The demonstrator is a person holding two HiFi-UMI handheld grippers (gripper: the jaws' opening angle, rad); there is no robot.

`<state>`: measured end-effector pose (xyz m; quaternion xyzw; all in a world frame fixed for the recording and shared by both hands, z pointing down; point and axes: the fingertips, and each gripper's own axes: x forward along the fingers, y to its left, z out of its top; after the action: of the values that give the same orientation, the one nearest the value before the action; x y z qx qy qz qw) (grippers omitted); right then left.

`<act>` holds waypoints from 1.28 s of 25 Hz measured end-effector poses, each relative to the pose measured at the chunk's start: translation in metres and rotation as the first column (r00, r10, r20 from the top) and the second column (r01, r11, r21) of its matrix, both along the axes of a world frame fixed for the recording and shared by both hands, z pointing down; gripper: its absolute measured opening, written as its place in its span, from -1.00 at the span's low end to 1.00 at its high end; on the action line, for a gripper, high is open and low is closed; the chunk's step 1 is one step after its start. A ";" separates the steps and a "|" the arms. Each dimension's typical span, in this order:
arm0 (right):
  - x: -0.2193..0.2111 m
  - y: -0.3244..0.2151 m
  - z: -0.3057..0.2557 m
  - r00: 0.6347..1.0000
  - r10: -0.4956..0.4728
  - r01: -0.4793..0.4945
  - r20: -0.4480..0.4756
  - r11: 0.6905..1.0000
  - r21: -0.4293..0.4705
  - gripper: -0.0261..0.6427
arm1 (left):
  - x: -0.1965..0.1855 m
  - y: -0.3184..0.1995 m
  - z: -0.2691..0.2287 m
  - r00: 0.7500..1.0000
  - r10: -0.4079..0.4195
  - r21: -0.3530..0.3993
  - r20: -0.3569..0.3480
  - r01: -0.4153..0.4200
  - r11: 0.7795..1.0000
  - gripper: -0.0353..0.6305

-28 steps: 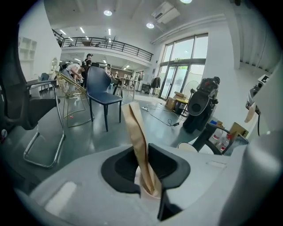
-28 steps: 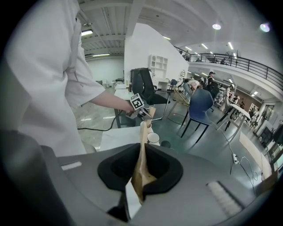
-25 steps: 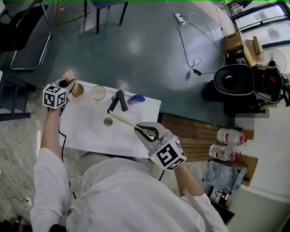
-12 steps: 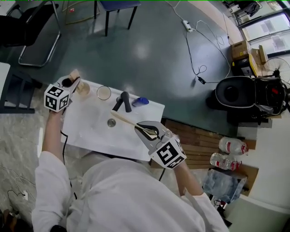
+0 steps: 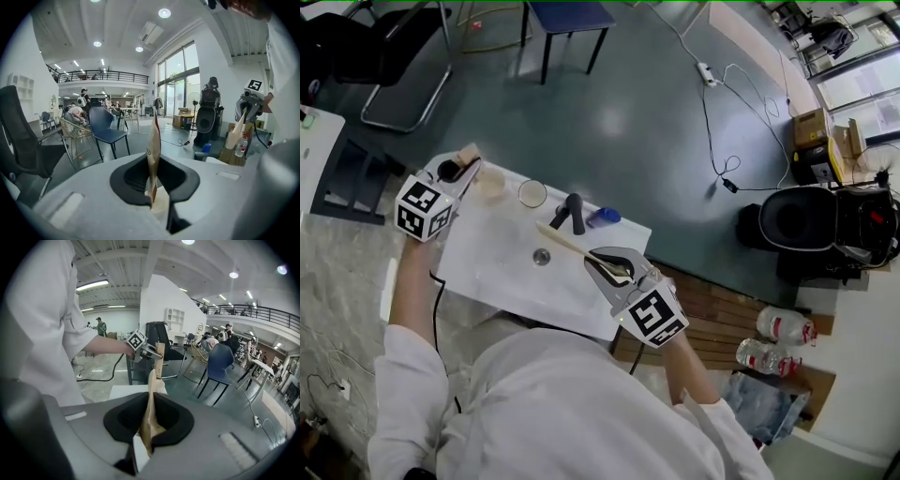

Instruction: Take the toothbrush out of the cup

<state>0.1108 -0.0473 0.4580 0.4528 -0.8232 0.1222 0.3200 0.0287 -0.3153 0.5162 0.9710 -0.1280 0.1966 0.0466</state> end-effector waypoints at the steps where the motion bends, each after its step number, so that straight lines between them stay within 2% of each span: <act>1: -0.001 -0.002 -0.001 1.000 -0.005 0.005 0.002 1.000 0.005 -0.83 | -0.002 0.004 -0.007 1.000 0.003 0.011 -0.004 -0.003 1.000 -0.79; 8: -0.011 -0.012 -0.009 0.999 -0.036 0.036 0.014 0.999 0.039 -0.83 | -0.015 0.039 -0.050 0.999 0.033 0.073 -0.027 -0.031 0.997 -0.79; 16: -0.020 -0.020 -0.017 0.997 -0.067 0.064 0.026 0.995 0.078 -0.83 | -0.030 0.086 -0.085 0.997 0.037 0.101 -0.066 -0.030 0.994 -0.79; 32: -0.034 -0.022 -0.039 0.991 -0.103 0.089 0.087 0.984 0.152 -0.83 | -0.048 0.160 -0.125 0.994 0.033 0.158 -0.103 -0.016 0.987 -0.79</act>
<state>0.0770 -0.0690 0.4192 0.4288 -0.8651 0.0663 0.2518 -0.0194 -0.1555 0.3914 0.9821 -0.1284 0.1351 -0.0255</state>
